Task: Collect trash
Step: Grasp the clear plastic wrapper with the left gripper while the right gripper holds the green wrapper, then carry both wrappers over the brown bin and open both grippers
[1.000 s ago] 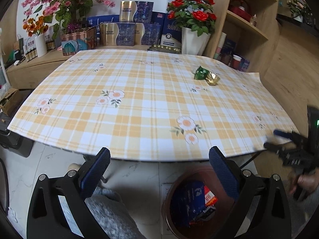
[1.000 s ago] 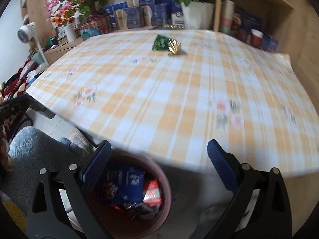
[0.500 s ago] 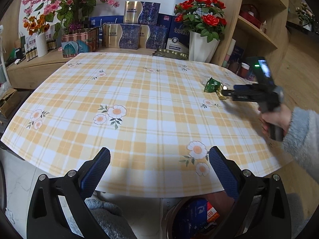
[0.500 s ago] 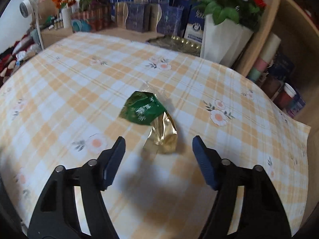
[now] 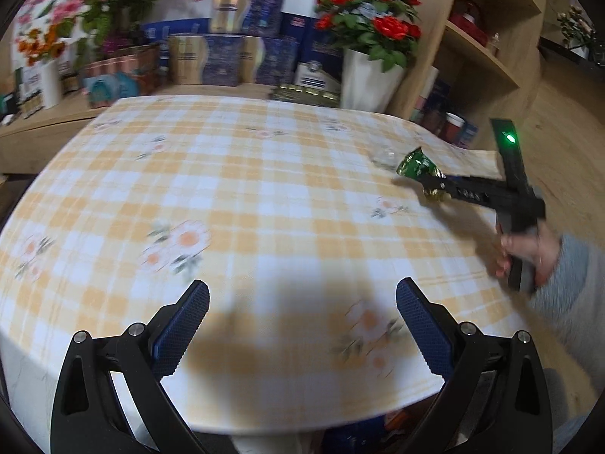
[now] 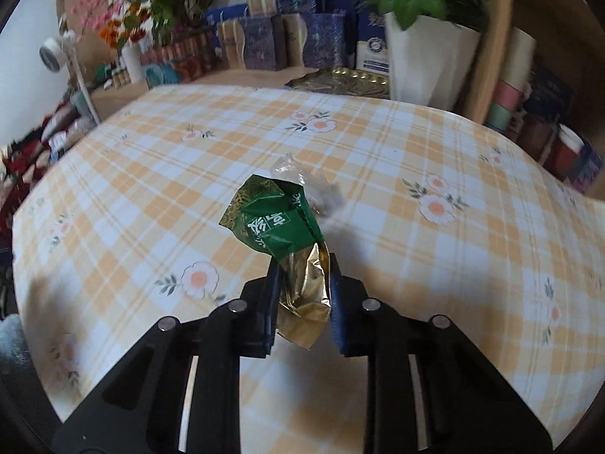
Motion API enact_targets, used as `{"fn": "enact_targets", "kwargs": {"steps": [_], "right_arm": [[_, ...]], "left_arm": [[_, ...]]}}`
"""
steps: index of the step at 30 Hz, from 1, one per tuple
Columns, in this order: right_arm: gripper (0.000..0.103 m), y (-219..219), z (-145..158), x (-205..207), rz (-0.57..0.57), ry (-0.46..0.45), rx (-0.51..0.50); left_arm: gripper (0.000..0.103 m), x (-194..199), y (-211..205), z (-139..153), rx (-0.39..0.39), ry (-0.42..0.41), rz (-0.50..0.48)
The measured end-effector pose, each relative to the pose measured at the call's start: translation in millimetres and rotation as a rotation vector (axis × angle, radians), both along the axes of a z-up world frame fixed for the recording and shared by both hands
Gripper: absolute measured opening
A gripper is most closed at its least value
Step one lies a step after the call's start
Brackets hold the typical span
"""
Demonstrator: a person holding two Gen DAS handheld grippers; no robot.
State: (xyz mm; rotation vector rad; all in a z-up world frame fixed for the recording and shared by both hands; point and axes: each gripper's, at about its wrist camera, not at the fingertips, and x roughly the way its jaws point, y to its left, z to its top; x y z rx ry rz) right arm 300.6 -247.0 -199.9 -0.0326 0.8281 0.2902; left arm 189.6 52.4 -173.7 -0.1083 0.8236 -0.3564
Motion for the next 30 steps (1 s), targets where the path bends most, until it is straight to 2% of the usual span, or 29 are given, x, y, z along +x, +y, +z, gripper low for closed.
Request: {"fn": "enact_targets", "kwargs": {"steps": [4,7,11,14,16,19,21,24,26,27,30], "right_arm": [[0.026,-33.8,9.0,-25.6,-0.099,-0.020,0.065],[0.026,-57.2,15.3,-43.7,-0.165,-0.045,0.095],[0.026,-82.9,19.6,-66.9,-0.226,-0.069,0.139],[0.026,-97.3,23.8,-84.0,-0.261,-0.088,0.156],[0.026,-106.8,26.5,-94.9,-0.279,-0.098,0.161],[0.026,-122.5,27.9,-108.9,-0.309,-0.105,0.177],[0.026,-131.8,27.5,-116.8,-0.329,-0.103,0.193],[0.026,-143.4,24.2,-129.8,-0.359,-0.097,0.211],[0.026,-146.9,22.5,-137.4,-0.374,-0.091,0.210],[0.026,-148.9,22.0,-142.8,-0.382,-0.089,0.211],[0.026,-148.4,22.4,-156.3,-0.393,-0.087,0.209]], "left_arm": [[0.097,39.1,-36.2,13.1,-0.077,0.019,-0.086],[0.097,71.6,-71.6,19.5,-0.090,0.005,-0.130],[0.097,129.4,-115.6,12.9,-0.130,0.058,-0.140],[0.095,168.0,-137.2,5.0,-0.138,0.085,-0.087],[0.085,189.0,-152.8,0.6,-0.128,0.099,-0.072],[0.082,220.4,-179.0,-10.8,-0.095,0.128,-0.046],[0.077,231.6,-188.5,-17.3,-0.060,0.133,-0.015],[0.076,243.3,-198.8,-29.8,-0.017,0.156,0.003],[0.065,247.9,-203.3,-39.2,-0.001,0.186,-0.003],[0.046,248.5,-203.4,-42.8,-0.004,0.202,-0.010],[0.042,241.1,-202.1,-38.9,0.005,0.185,-0.035]]}}
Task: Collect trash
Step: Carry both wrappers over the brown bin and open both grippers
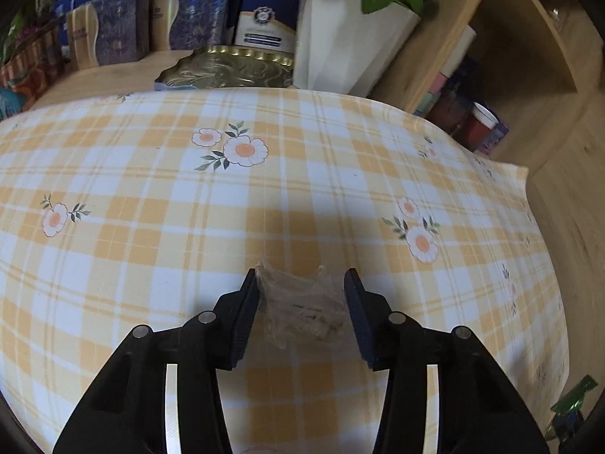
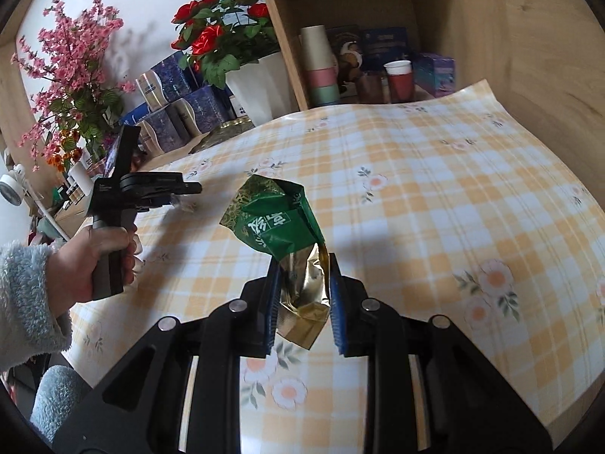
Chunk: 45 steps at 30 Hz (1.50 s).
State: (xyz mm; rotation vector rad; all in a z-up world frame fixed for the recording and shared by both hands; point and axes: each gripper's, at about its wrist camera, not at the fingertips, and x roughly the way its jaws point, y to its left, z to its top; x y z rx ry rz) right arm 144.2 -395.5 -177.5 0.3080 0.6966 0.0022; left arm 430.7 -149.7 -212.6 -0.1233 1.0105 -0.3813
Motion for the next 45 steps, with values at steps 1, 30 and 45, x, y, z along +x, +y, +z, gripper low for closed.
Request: {"fn": "enact_targets", "kwargs": {"steps": [1,30,45], "right_arm": [[0.026,0.8,0.1,-3.5,0.000,0.000,0.000],[0.026,169.3,-13.3,-122.7,0.239,0.143,0.039],[0.026,194.2,-74.7,-129.7,0.227,0.350,0.121]], "left_arm": [[0.041,-4.2,1.0,1.5,0.002,-0.003,-0.017],[0.041,-343.7,138.5,78.9,-0.123,-0.118,-0.211],[0.041,-387.7,165.7,70.1,-0.110,-0.132,-0.201]]}}
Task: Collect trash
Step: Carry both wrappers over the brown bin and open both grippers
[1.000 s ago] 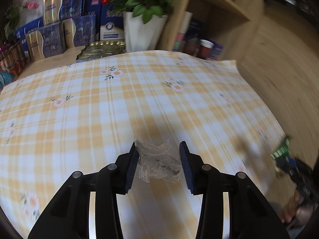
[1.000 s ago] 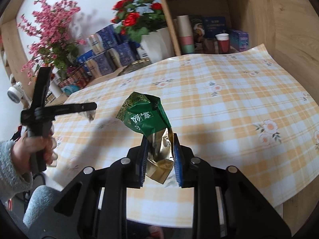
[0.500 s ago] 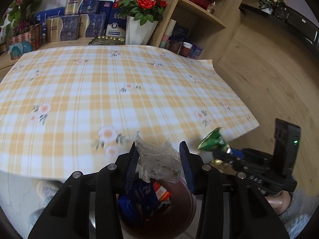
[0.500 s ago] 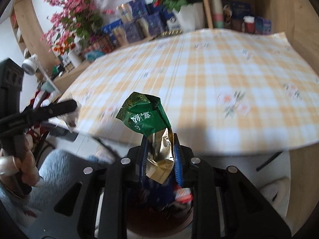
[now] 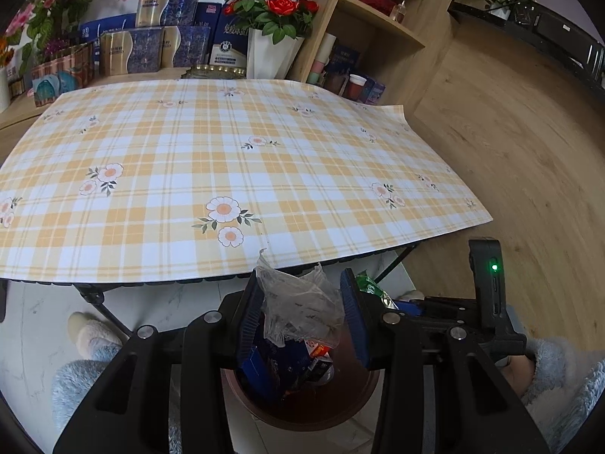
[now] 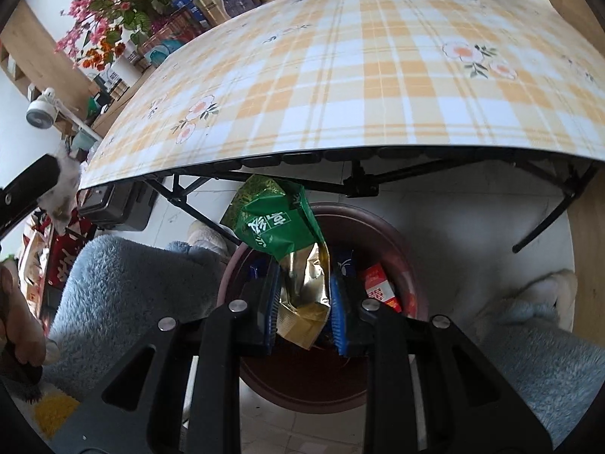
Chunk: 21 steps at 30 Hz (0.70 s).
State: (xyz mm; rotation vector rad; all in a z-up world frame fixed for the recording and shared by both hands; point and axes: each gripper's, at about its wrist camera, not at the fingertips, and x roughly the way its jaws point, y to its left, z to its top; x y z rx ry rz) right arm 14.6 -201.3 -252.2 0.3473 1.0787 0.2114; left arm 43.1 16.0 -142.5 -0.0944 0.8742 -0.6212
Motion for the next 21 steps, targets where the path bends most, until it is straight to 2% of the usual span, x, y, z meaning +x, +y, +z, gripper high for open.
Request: {"fn": "enact_targets", "kwargs": {"steps": [3,4,5,7,9,10,11,14,17,21], "right_arm": [[0.030,-2.4,1.5,-1.0,-0.009,0.000,0.003],[0.036,-4.5,1.5,1.4,-0.011,-0.003,0.008],[0.043,-5.4,2.5,0.7,-0.014,-0.009,0.012],[0.079,-8.1,7.2,-1.5,-0.033,-0.038,0.015],[0.083,-12.1,14.5,-3.7,-0.044,-0.073,0.022],[0.092,-15.0,19.1,-4.4,-0.057,-0.090,0.017],[0.096,-18.5,23.0,-6.1,-0.073,-0.110,0.007],[0.097,-27.9,32.1,-8.8,-0.100,-0.154,-0.029],[0.097,-39.2,40.0,-17.0,-0.138,-0.211,-0.122],[0.097,-50.6,37.7,-27.3,-0.195,-0.266,-0.173]], "left_arm": [[0.041,0.7,3.9,0.8,-0.013,0.005,0.011],[0.041,0.7,4.6,1.0,-0.013,0.005,0.014],[0.041,0.5,5.1,0.9,-0.012,0.004,0.015],[0.041,0.4,4.8,1.3,-0.011,0.003,0.014],[0.041,-1.1,3.6,1.0,-0.005,-0.003,0.007],[0.041,-1.8,2.7,0.7,-0.002,-0.008,0.002],[0.041,-2.9,0.6,-0.3,0.005,-0.014,-0.009],[0.041,-4.5,-7.2,-7.0,0.031,-0.025,-0.038],[0.041,-3.9,-18.6,-19.2,0.069,-0.031,-0.070],[0.042,-5.1,-35.5,-37.8,0.097,-0.061,-0.124]]}}
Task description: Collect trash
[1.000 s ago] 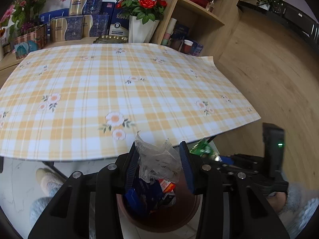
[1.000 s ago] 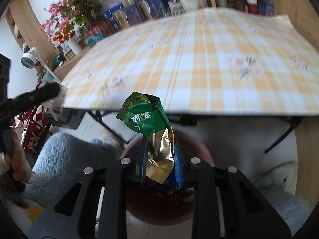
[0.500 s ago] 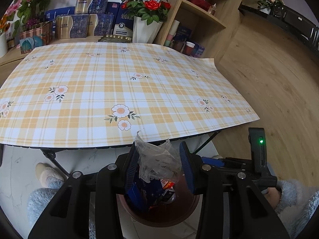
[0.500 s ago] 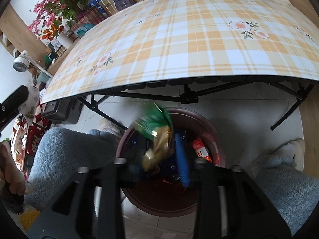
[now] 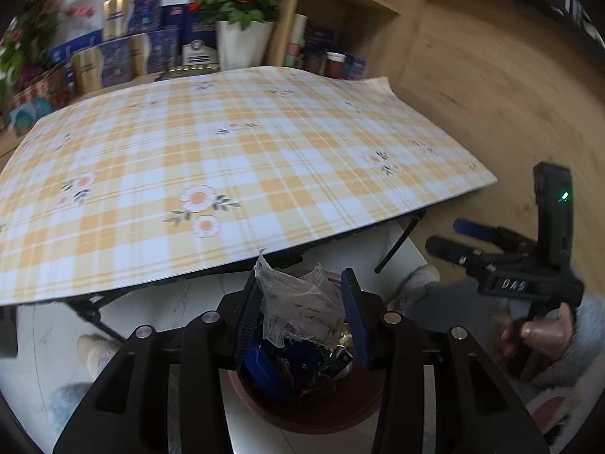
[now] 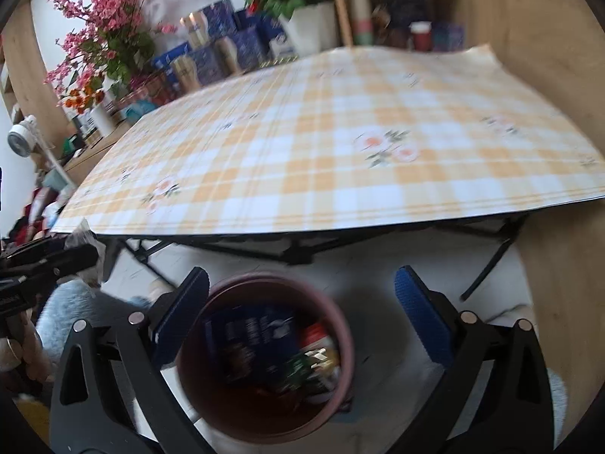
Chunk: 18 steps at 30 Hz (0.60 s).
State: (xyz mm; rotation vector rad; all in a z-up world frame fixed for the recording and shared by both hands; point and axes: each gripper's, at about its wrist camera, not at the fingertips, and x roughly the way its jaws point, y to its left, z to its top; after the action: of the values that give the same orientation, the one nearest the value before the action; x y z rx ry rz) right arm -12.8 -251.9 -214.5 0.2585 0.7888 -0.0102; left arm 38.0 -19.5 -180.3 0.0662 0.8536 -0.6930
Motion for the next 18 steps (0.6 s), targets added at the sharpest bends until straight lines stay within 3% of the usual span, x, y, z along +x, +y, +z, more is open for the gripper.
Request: {"fn": "enact_targets", "kwargs": {"steps": [2,6,16,17,18], "right_arm": [[0.097,-2.6,-6.1,1.1,-0.012,0.011,0.007],[0.097,0.7,-13.9,2.9,-0.021,0.018,-0.023],[0.097,-3.7,-23.0,9.3,-0.043,0.041,0.007],[0.097,-4.2,-24.3,9.8,-0.046,0.046,0.008],[0.097,-4.9,-25.8,10.1,-0.049,0.052,0.009]], "left_arm": [[0.042,-2.1,-6.5,-11.3,0.000,-0.009,-0.028],[0.042,0.3,-17.9,-39.5,0.039,0.067,-0.053],[0.045,4.2,-26.3,-52.1,0.073,0.096,-0.072],[0.046,3.2,-25.0,-52.1,0.073,0.095,-0.074],[0.053,3.6,-27.2,-52.1,0.073,0.095,-0.073]]}}
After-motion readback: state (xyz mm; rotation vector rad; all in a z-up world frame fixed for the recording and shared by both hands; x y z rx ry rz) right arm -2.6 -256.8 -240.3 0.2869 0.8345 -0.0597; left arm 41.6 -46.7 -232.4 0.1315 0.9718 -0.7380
